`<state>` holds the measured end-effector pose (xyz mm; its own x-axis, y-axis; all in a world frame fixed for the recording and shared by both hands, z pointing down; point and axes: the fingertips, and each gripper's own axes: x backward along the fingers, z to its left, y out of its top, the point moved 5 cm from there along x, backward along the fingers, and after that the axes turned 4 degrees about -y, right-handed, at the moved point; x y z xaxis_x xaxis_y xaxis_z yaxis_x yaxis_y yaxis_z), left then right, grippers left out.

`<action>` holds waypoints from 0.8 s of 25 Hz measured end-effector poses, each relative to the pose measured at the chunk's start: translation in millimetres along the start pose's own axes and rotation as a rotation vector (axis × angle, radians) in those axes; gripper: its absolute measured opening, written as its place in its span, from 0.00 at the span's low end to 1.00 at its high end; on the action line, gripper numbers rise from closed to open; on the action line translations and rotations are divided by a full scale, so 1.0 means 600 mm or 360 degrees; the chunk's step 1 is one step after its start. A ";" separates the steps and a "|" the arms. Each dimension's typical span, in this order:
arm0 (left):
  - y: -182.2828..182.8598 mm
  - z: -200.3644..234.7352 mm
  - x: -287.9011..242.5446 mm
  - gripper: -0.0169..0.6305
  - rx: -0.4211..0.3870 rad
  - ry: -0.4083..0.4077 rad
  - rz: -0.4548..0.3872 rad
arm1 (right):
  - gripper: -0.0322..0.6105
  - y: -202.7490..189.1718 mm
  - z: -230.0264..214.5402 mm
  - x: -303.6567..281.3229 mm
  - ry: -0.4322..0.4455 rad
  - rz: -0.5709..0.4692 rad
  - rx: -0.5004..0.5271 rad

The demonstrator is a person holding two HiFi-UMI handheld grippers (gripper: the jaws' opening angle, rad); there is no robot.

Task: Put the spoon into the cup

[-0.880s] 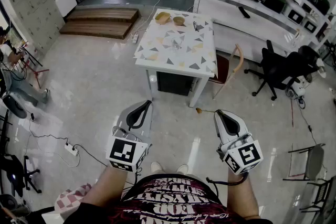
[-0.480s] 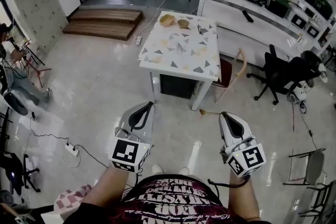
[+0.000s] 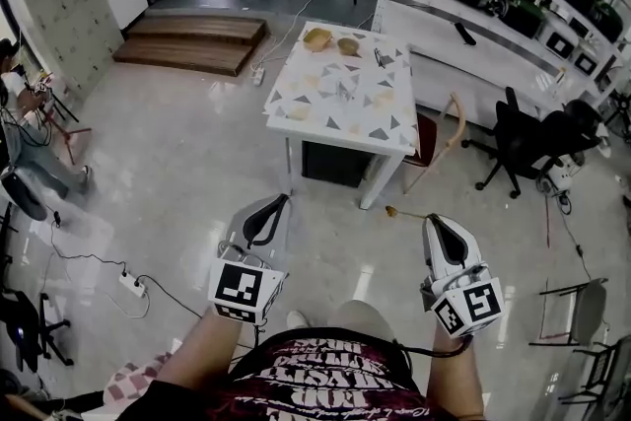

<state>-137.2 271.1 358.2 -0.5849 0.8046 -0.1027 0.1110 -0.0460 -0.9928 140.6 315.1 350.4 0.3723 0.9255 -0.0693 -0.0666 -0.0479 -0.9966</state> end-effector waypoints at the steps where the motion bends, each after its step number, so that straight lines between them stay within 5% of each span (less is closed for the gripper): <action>1: -0.004 0.004 0.001 0.03 0.0008 -0.0003 0.0006 | 0.10 -0.003 0.004 -0.003 -0.0001 0.0012 0.0000; 20: -0.011 0.088 -0.169 0.03 -0.0033 0.0048 0.0041 | 0.10 -0.030 -0.093 -0.179 0.0099 0.0031 -0.0058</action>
<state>-120.9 158.7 371.8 -0.5574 0.8206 -0.1261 0.1424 -0.0551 -0.9883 153.6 195.8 373.6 0.4281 0.8992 -0.0900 -0.0410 -0.0802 -0.9959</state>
